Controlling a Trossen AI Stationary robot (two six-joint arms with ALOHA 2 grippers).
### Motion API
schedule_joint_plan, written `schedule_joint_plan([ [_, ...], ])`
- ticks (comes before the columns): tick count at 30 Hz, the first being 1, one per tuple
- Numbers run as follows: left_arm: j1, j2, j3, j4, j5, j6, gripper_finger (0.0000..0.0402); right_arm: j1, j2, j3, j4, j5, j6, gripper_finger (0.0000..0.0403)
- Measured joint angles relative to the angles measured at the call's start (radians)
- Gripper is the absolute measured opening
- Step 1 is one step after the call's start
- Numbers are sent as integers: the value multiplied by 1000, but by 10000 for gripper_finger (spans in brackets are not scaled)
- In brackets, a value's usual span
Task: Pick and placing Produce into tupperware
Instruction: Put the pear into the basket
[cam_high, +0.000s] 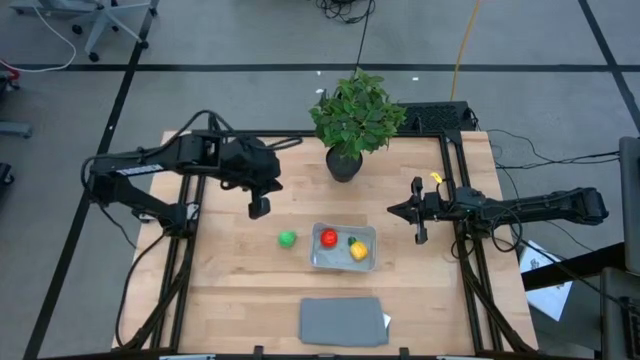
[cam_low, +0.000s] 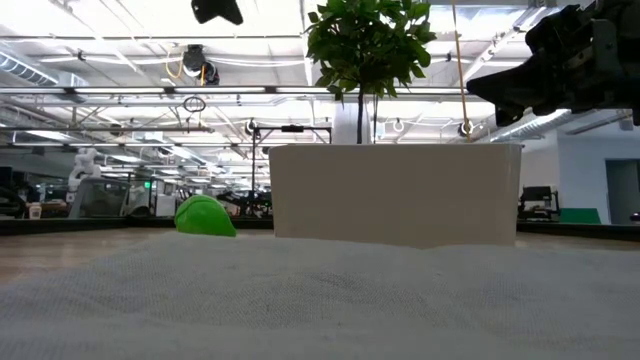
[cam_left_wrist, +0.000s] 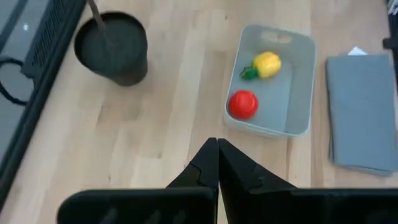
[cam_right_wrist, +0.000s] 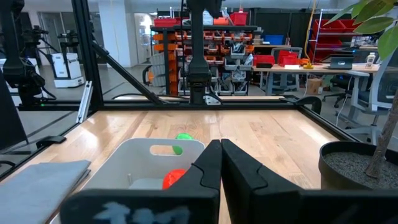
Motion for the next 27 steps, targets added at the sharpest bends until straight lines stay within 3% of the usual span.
schedule_joint_plan([
  [8,-7,14,0,-80,0,27,28,0,0,0,-3,0,-2,0],
  [16,-8,23,0,-105,0,43,84,0,0,0,-2,0,0,0],
  [27,-14,58,-1,-145,-1,23,226,0,0,0,-1,0,0,0],
])
